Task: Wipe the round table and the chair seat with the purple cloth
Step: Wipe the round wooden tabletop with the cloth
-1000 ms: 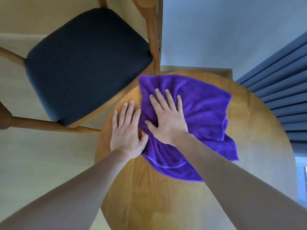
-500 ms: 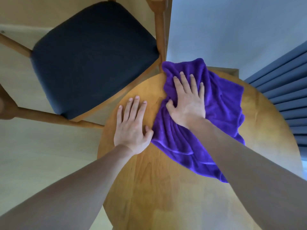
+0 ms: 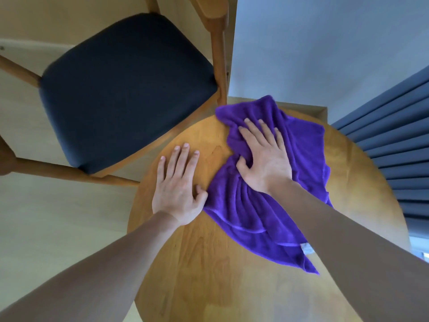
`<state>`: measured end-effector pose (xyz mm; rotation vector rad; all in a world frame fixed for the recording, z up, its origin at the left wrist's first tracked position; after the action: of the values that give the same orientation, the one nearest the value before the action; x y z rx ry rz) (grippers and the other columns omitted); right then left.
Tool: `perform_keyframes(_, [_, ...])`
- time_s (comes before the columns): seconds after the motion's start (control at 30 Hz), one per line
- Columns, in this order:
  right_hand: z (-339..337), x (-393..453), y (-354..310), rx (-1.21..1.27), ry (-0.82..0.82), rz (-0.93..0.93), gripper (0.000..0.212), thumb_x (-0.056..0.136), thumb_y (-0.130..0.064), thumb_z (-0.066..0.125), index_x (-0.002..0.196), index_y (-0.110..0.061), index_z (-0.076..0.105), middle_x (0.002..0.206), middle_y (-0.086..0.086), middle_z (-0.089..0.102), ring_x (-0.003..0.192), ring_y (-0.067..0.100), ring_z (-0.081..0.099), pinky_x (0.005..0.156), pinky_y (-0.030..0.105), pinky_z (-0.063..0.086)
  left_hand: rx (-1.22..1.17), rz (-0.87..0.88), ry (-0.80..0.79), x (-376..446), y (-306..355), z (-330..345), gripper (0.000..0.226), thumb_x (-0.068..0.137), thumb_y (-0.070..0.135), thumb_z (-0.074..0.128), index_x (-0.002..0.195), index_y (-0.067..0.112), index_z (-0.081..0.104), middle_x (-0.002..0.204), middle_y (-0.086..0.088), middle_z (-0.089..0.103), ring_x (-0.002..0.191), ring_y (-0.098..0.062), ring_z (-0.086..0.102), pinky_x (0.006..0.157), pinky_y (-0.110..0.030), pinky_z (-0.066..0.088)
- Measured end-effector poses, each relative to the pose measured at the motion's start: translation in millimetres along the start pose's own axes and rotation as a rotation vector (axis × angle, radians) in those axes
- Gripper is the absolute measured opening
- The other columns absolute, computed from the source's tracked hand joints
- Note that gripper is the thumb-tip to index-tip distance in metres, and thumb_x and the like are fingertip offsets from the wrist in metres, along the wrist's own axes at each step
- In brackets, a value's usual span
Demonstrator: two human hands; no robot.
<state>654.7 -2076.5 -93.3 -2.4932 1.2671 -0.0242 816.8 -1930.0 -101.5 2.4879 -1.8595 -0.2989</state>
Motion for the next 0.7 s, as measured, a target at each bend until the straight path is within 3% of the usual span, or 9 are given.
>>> perform_keyframes(0.13, [4,23,-26,0.01,0.023,0.136,0.08,0.084,-0.046,0.038,0.16,-0.027,0.024,0.171,-0.007,0.013,0.158,0.028,0.003,0.126,0.054,-0.004,0.009,0.006,-0.005,-3,-2,1,0.083,0.084,0.041,0.038,0.162,0.019,0.022,0.173,-0.007,0.01,0.16,-0.023,0.003,0.127,-0.054,0.012])
perform_keyframes(0.3, [15,6,-68,0.076,-0.088,-0.161,0.076,0.082,-0.035,0.042,0.158,-0.03,0.035,0.169,-0.012,0.021,0.158,0.024,0.004,0.126,0.053,-0.004,0.02,0.014,-0.016,-3,-2,2,0.081,0.085,0.04,0.036,0.161,0.018,0.022,0.172,-0.007,0.01,0.16,-0.024,0.002,0.128,-0.054,0.01])
perform_keyframes(0.43, [17,-24,-55,0.12,-0.111,-0.276,0.076,0.08,-0.03,0.044,0.156,-0.025,0.04,0.168,-0.01,0.022,0.158,0.02,0.007,0.127,0.049,0.0,-0.003,0.019,0.004,-2,-3,3,0.078,0.085,0.04,0.042,0.157,0.015,0.03,0.171,-0.009,0.015,0.159,-0.025,0.007,0.127,-0.054,0.012])
perform_keyframes(0.5, [10,-30,-28,0.085,-0.076,-0.228,0.078,0.078,-0.034,0.046,0.155,-0.024,0.041,0.168,-0.01,0.023,0.158,0.019,0.01,0.127,0.048,0.001,-0.008,0.015,0.015,-1,-2,3,0.082,0.083,0.04,0.043,0.16,0.017,0.026,0.172,-0.007,0.014,0.159,-0.024,0.006,0.127,-0.054,0.011])
perform_keyframes(0.6, [-4,-17,6,0.071,-0.005,-0.006,0.079,0.075,-0.037,0.051,0.152,-0.023,0.042,0.168,-0.009,0.024,0.157,0.022,0.011,0.127,0.05,-0.004,0.004,0.006,0.011,0,-1,3,0.084,0.083,0.04,0.043,0.161,0.019,0.023,0.172,-0.007,0.012,0.159,-0.023,0.005,0.128,-0.053,0.01])
perform_keyframes(0.7, [-3,9,1,0.042,0.004,0.115,0.083,0.074,-0.038,0.051,0.154,-0.027,0.033,0.169,-0.007,0.018,0.157,0.025,0.005,0.125,0.056,-0.007,0.013,0.003,0.005,0,-1,3,0.084,0.083,0.042,0.042,0.161,0.02,0.023,0.172,-0.007,0.011,0.159,-0.023,0.005,0.128,-0.054,0.011])
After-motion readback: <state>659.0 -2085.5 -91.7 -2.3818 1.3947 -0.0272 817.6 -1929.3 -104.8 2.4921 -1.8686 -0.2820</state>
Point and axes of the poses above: each hand's wrist, its own x-axis towards the middle knuckle, its own z-axis out of the palm, y = z × x, the point moved 7 cm from there along x, towards the middle knuckle
